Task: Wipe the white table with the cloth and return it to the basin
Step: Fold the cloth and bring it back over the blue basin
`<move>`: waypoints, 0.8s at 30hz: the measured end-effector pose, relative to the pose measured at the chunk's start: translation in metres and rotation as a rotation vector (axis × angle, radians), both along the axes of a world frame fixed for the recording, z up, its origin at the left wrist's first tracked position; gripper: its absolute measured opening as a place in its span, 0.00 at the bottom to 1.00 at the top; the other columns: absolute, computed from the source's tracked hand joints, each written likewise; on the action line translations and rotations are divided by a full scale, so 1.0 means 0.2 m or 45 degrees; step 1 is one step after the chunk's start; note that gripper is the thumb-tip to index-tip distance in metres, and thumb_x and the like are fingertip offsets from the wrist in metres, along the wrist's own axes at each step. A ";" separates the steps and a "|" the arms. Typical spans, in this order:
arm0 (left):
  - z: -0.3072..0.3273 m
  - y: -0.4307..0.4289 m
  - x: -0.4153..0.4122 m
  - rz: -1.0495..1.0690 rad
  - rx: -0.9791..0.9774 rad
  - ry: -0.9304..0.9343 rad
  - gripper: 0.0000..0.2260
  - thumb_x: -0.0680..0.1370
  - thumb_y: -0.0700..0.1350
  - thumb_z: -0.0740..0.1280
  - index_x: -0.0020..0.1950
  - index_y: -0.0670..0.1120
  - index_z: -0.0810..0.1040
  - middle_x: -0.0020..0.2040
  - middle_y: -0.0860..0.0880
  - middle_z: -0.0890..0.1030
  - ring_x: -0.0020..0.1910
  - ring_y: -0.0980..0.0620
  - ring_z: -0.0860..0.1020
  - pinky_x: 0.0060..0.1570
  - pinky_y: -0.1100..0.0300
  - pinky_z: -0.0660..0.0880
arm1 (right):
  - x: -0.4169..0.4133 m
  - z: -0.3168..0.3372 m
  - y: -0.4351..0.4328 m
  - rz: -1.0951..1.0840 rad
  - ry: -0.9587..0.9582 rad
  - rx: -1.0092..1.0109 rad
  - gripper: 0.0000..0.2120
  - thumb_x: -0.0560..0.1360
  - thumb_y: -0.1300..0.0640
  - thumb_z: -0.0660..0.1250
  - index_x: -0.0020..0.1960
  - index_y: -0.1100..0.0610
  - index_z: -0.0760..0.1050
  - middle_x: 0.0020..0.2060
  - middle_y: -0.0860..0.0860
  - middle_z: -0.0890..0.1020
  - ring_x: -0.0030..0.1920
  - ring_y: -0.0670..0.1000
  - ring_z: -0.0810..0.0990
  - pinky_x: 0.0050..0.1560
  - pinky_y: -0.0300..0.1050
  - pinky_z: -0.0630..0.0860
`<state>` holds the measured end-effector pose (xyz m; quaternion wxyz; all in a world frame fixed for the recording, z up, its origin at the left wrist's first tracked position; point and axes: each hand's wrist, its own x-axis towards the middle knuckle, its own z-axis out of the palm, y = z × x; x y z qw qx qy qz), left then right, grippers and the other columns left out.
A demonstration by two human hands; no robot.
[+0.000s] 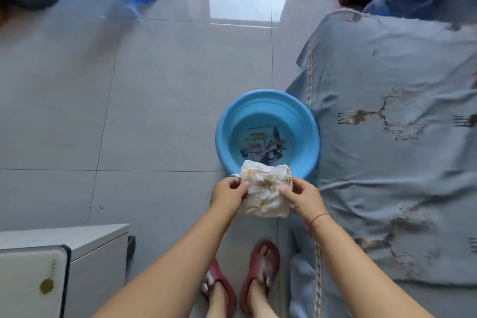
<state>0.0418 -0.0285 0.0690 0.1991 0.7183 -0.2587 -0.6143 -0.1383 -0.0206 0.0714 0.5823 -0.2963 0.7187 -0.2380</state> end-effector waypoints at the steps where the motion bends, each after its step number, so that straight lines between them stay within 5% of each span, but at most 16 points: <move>1: -0.06 0.00 -0.05 -0.025 0.001 -0.049 0.06 0.75 0.43 0.68 0.38 0.44 0.78 0.35 0.51 0.79 0.33 0.55 0.73 0.31 0.66 0.69 | -0.04 -0.06 0.01 0.014 0.021 0.000 0.10 0.72 0.68 0.69 0.46 0.53 0.79 0.43 0.51 0.84 0.46 0.52 0.80 0.47 0.45 0.77; 4: -0.24 0.01 -0.16 -0.082 0.007 -0.188 0.07 0.75 0.44 0.68 0.39 0.42 0.78 0.37 0.49 0.81 0.37 0.51 0.76 0.37 0.59 0.71 | -0.11 -0.22 0.02 0.109 0.186 0.019 0.22 0.69 0.69 0.71 0.61 0.58 0.74 0.44 0.53 0.81 0.44 0.51 0.79 0.50 0.41 0.76; 6: -0.36 0.00 -0.22 -0.140 0.011 -0.269 0.06 0.74 0.45 0.69 0.41 0.43 0.79 0.41 0.47 0.82 0.41 0.47 0.79 0.44 0.55 0.74 | -0.14 -0.32 0.02 0.158 0.255 0.032 0.36 0.69 0.70 0.69 0.73 0.54 0.61 0.39 0.51 0.75 0.37 0.48 0.74 0.43 0.30 0.72; 8: -0.47 0.00 -0.26 -0.210 0.006 -0.362 0.06 0.74 0.46 0.69 0.41 0.44 0.79 0.41 0.47 0.83 0.43 0.46 0.79 0.44 0.56 0.73 | -0.17 -0.42 0.02 0.247 0.291 0.021 0.40 0.69 0.70 0.67 0.75 0.51 0.56 0.42 0.51 0.75 0.40 0.49 0.74 0.44 0.29 0.72; 12: -0.63 -0.01 -0.31 -0.310 -0.035 -0.545 0.06 0.75 0.47 0.69 0.40 0.47 0.78 0.43 0.48 0.83 0.44 0.47 0.78 0.41 0.58 0.70 | -0.21 -0.60 0.03 0.446 0.425 -0.009 0.36 0.68 0.69 0.66 0.74 0.52 0.62 0.65 0.53 0.71 0.59 0.49 0.73 0.60 0.36 0.67; 16: -0.73 -0.03 -0.34 -0.381 -0.114 -0.725 0.07 0.75 0.49 0.68 0.48 0.46 0.79 0.47 0.46 0.82 0.50 0.44 0.78 0.51 0.51 0.74 | -0.21 -0.73 0.03 0.561 0.569 0.003 0.32 0.72 0.65 0.66 0.73 0.52 0.62 0.65 0.54 0.69 0.61 0.56 0.74 0.63 0.49 0.70; 20: -0.75 -0.01 -0.36 -0.501 -0.267 -1.022 0.18 0.75 0.50 0.68 0.62 0.47 0.71 0.60 0.45 0.73 0.62 0.44 0.70 0.60 0.52 0.64 | -0.19 -0.78 0.05 0.741 0.920 -0.115 0.28 0.73 0.60 0.68 0.71 0.51 0.65 0.56 0.56 0.70 0.57 0.59 0.72 0.58 0.53 0.69; 24: -0.78 0.00 -0.31 -1.218 -0.715 -1.051 0.29 0.75 0.56 0.67 0.73 0.50 0.63 0.75 0.49 0.61 0.74 0.47 0.58 0.71 0.52 0.51 | -0.21 -0.79 0.07 0.744 1.168 -0.239 0.30 0.68 0.58 0.72 0.69 0.49 0.68 0.62 0.55 0.67 0.63 0.58 0.66 0.64 0.52 0.57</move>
